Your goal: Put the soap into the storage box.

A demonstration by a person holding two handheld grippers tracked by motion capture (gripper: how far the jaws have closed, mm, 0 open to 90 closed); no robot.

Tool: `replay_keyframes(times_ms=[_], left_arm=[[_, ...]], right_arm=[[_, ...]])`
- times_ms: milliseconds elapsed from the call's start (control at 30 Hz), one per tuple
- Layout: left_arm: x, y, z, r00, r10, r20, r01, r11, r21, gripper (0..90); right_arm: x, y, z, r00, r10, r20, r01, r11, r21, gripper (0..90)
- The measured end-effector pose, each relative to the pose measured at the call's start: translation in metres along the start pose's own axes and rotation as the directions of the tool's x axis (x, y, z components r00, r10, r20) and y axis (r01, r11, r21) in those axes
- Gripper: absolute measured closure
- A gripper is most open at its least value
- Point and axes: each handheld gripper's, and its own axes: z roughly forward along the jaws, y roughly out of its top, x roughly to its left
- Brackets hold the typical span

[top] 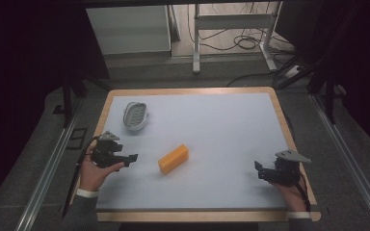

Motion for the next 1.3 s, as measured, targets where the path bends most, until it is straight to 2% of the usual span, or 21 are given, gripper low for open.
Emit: replay_keyframes(times_ms=[133, 333, 400, 467, 633, 733, 900, 1300], left_arm=[[-0.002, 0.003, -0.002, 0.9999, 0.009, 0.007, -0.009, 0.9999, -0.006, 23.1], [-0.011, 0.013, -0.009, 0.9990, 0.044, 0.009, -0.044, 0.9990, -0.010, 22.7], [-0.012, 0.014, -0.009, 0.9990, 0.045, 0.008, -0.044, 0.9989, -0.012, 22.7], [-0.018, 0.019, -0.008, 0.9978, 0.065, 0.013, -0.065, 0.9978, -0.006, 22.4], [-0.026, 0.025, -0.007, 0.9954, 0.094, 0.022, -0.093, 0.9956, -0.002, 22.1], [-0.029, 0.028, -0.007, 0.9946, 0.102, 0.019, -0.103, 0.9947, 0.001, 22.0], [-0.042, 0.035, -0.005, 0.9896, 0.141, 0.026, -0.141, 0.9899, 0.004, 21.4], [-0.058, 0.049, 0.001, 0.9803, 0.194, 0.036, -0.195, 0.9807, 0.018, 21.1]], right_arm=[[0.000, 0.000, 0.000, 1.0000, 0.004, 0.005, -0.004, 1.000, -0.002, 6.8], [-0.001, -0.001, -0.001, 0.9998, 0.011, 0.016, -0.011, 1.000, 0.002, 6.7], [-0.001, -0.001, -0.001, 0.9998, 0.010, 0.016, -0.010, 1.000, 0.002, 6.7], [-0.002, -0.001, 0.000, 0.9997, 0.010, 0.020, -0.010, 1.000, 0.002, 6.7], [-0.002, -0.002, -0.002, 0.9996, 0.028, 0.010, -0.028, 1.000, -0.002, 6.7], [-0.002, -0.001, -0.003, 0.9996, 0.023, 0.013, -0.023, 1.000, -0.003, 6.7], [-0.004, -0.002, -0.003, 0.9991, 0.032, 0.028, -0.033, 0.999, 0.001, 6.7], [-0.005, -0.003, -0.002, 0.9992, 0.032, 0.025, -0.032, 0.999, 0.006, 6.7]])
